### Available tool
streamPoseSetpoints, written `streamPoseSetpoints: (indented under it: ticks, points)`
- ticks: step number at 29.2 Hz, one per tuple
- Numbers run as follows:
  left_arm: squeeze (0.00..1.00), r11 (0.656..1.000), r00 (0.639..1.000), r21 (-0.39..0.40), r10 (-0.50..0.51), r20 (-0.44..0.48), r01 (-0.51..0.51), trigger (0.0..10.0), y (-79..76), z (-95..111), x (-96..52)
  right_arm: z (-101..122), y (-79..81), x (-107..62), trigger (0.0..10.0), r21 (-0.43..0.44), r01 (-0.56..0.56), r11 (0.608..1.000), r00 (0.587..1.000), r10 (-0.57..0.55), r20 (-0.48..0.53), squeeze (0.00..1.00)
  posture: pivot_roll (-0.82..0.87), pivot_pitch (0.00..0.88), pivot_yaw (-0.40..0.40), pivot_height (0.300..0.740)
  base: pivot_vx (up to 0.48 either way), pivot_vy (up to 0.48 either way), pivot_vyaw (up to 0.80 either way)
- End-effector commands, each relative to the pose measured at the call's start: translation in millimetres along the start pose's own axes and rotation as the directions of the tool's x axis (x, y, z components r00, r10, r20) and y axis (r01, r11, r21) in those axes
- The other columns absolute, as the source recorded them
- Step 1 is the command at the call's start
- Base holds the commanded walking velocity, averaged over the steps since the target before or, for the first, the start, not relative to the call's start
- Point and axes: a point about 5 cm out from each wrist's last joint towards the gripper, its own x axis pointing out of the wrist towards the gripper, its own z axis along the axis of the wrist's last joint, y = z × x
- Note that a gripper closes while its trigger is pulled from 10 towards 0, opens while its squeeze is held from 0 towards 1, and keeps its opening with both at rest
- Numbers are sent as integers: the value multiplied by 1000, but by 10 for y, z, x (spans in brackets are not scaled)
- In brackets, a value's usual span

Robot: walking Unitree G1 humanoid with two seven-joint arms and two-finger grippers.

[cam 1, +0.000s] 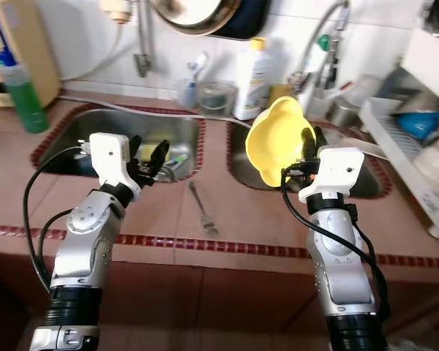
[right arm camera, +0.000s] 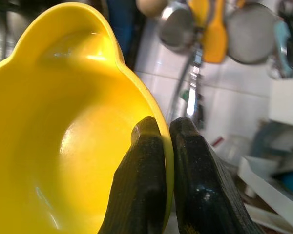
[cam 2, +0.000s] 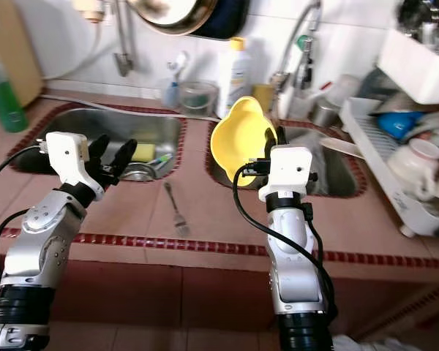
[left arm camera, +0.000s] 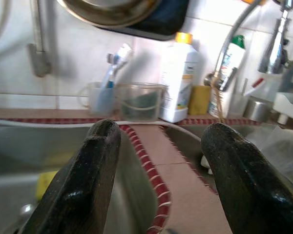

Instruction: Kitchen organization

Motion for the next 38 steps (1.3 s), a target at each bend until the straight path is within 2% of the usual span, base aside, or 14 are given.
streamPoseSetpoints:
  ticks: [1,10,13,17,38]
  points:
    - [0,1000,1000,21,4,2,-4,10000,3,30,8,32,-12,45,10000,14,10,1000,1000,-11,11,0,54,0,-64,740,0,0,0]
    - [0,1000,1000,25,14,-2,-14,10000,31,32,4,45,29,51,10000,14,-14,1000,1000,14,17,0,59,0,-67,740,0,0,0]
    - [0,1000,1000,-6,10,-12,-10,10000,30,18,0,46,43,55,10000,13,-20,1000,1000,20,18,0,59,0,-68,740,0,0,0]
    - [0,1000,1000,-5,7,-12,-7,10000,29,17,-2,47,45,56,10000,15,-22,1000,1000,21,19,0,59,0,-68,740,0,60,0]
    - [0,1000,1000,11,-11,-11,11,10000,-2,24,13,41,65,59,10000,13,-31,999,999,30,18,0,60,0,-70,740,0,411,0]
